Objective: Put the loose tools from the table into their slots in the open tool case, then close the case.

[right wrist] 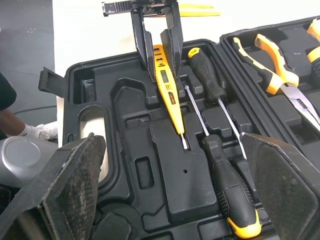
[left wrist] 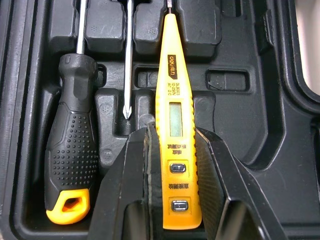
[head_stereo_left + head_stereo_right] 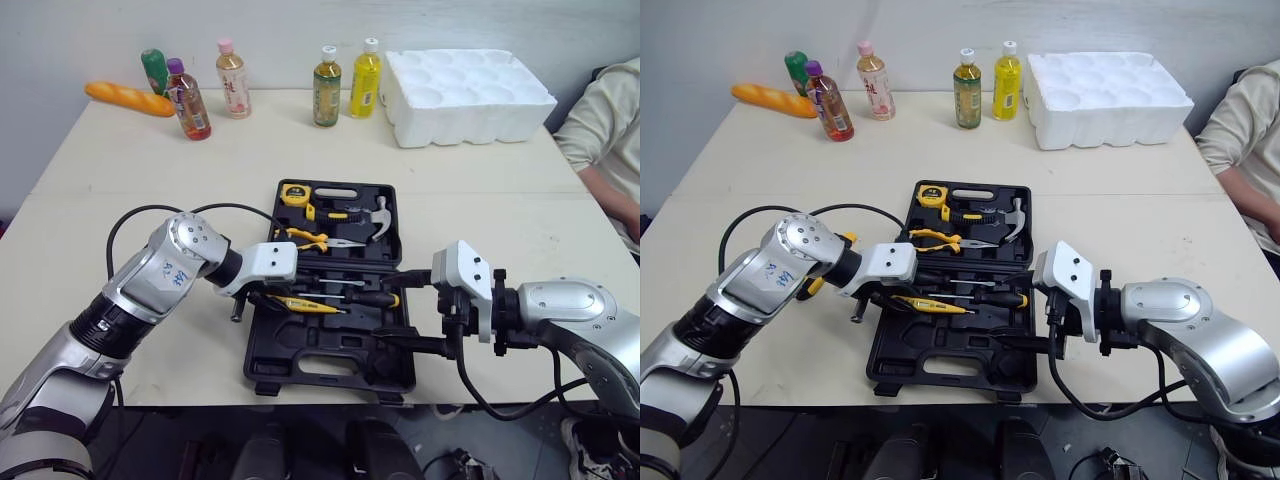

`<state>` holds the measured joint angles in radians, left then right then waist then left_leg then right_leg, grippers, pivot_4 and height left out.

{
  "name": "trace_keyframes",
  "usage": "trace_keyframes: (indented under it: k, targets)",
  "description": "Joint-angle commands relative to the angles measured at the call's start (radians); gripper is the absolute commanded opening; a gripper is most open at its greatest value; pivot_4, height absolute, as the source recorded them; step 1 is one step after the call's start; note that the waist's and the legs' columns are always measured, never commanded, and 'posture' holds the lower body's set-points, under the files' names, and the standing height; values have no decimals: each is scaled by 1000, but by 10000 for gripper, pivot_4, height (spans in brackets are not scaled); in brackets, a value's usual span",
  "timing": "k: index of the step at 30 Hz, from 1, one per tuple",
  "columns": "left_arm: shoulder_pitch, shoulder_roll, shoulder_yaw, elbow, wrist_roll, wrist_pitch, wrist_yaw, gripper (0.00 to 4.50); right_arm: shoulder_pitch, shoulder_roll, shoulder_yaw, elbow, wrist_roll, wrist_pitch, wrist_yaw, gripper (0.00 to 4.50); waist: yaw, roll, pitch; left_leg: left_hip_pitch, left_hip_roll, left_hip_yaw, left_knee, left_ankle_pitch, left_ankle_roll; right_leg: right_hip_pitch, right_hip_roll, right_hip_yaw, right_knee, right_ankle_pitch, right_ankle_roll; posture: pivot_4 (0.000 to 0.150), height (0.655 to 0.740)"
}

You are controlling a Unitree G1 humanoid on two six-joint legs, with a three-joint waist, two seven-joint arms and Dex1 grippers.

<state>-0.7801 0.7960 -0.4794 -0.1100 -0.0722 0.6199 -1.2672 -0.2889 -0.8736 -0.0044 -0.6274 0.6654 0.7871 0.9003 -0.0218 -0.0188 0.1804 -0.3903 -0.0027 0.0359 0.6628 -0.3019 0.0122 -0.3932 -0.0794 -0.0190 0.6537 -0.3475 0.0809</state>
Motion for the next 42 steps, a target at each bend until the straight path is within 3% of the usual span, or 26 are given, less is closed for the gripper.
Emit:
trace_keyframes:
  k: [1,4,7,10,15,16,27,33,36,41,42]
  targets:
    - [3,-30,51,-6,-31,26,15,22174,-2,-11,-9,-20,-1,-10,2,45000,2,0,0,0,0,0,0,0,0,0,0,0,0,0,0,1500,7400]
    - [6,-40,128,2,-89,10,3,33833,1,-13,-14,-23,3,-8,2,45000,3,0,0,0,0,0,0,0,0,0,0,0,0,0,0,1500,7400]
    - [43,-59,213,25,-156,-95,-15,33833,8,-14,-18,-24,2,-11,3,45000,2,0,0,0,0,0,0,0,0,0,0,0,0,0,0,1500,7400]
    - [100,-118,299,68,-248,-172,-36,24751,11,-14,-16,-18,-4,-18,4,45000,2,0,0,0,0,0,1,0,0,0,0,0,0,0,0,1500,7400]
    - [187,-184,315,193,-236,-360,-51,1082,-2,-3,-2,-4,-11,-22,5,45000,3,0,0,0,0,0,1,0,0,0,0,0,0,0,0,1500,7400]
    - [191,-193,313,213,-231,-378,-48,472,-5,-2,0,-1,-11,-22,6,45000,4,0,0,0,0,0,2,0,0,0,0,0,0,0,0,1500,7400]
    - [213,-235,263,369,-124,-577,-32,472,-34,1,16,23,-18,-21,19,45000,20,0,0,0,0,0,2,0,0,0,0,-1,0,0,0,1500,7400]
    - [223,-210,193,450,12,-640,13,472,-30,-3,20,17,-18,-19,18,45000,20,0,-1,2,0,0,2,0,0,1,0,0,0,0,0,1500,7400]
    - [231,-212,189,440,8,-630,14,472,-27,-4,20,16,-18,-19,18,45000,20,0,-2,4,0,0,2,-1,1,3,-1,0,-2,0,0,1500,7400]
    - [235,-216,253,344,-101,-437,18,472,-6,-10,12,14,-24,-20,14,45000,18,1,-3,4,0,0,2,-3,5,3,-1,0,-1,0,0,1500,7400]
    - [249,-200,292,305,-148,-405,8,3299,9,-13,-6,17,-25,-23,9,45000,18,1,-3,4,0,0,2,-3,5,3,-1,0,-1,0,0,1500,7400]
